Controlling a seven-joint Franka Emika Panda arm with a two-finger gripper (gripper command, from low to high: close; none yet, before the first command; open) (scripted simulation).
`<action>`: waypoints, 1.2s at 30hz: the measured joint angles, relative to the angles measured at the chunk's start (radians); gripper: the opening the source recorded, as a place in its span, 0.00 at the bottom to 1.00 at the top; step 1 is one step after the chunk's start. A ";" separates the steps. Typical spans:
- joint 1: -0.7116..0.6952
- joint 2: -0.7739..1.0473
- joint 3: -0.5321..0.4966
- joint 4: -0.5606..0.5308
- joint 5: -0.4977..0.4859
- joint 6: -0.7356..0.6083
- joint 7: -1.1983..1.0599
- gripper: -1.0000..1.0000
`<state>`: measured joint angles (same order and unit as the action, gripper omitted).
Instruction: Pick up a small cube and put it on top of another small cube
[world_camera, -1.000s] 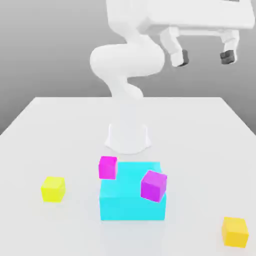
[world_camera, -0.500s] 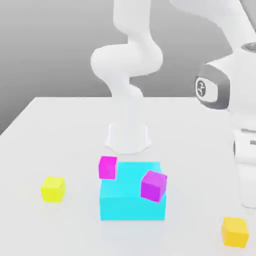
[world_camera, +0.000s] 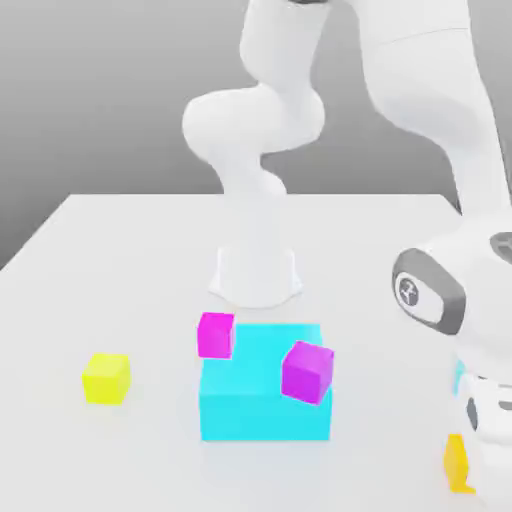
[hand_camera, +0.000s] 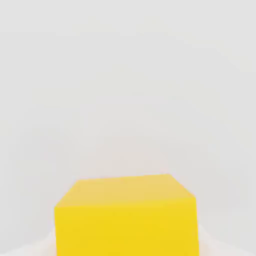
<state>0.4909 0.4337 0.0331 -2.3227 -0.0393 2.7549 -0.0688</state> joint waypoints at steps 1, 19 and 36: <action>-0.001 -0.033 0.002 -0.007 0.002 -0.026 -0.001 0.00; -0.623 -0.567 -0.472 -0.451 -0.138 -0.098 0.389 0.00; -0.639 -0.346 -0.484 -0.495 0.208 0.138 0.183 1.00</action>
